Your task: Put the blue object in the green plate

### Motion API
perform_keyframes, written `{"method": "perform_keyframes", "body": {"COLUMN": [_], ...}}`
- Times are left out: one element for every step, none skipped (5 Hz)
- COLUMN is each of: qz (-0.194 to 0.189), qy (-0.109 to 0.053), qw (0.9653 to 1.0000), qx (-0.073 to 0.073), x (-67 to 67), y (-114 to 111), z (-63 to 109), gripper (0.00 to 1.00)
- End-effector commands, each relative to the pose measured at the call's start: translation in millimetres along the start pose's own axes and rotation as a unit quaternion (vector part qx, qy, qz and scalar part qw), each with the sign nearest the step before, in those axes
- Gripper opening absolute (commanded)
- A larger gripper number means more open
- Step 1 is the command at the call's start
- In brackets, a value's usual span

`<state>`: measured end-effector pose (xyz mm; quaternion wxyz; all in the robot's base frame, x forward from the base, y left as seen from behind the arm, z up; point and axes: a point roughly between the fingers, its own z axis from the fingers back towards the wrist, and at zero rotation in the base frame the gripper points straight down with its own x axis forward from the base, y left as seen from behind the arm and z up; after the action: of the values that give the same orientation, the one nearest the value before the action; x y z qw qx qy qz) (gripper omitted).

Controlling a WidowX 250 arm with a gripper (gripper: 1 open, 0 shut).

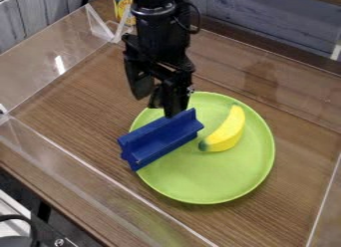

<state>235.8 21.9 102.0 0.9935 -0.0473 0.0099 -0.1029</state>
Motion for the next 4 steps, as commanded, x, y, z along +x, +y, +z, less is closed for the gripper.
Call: {"method": "perform_keyframes", "body": {"qz": [-0.005,-0.008,-0.010,-0.012], "qy": [-0.020,-0.024,-0.026,-0.028], "qw": [0.9998,0.9997,0.9996,0.9995], "qx": [0.002,-0.003,-0.008,-0.011], "x": [1.6,2.0,2.4,2.6], "y": [3.1,4.7,6.0,7.4], "z": [6.7,5.1,3.2,1.1], "gripper": [1.00,1.00,1.00,1.00]}}
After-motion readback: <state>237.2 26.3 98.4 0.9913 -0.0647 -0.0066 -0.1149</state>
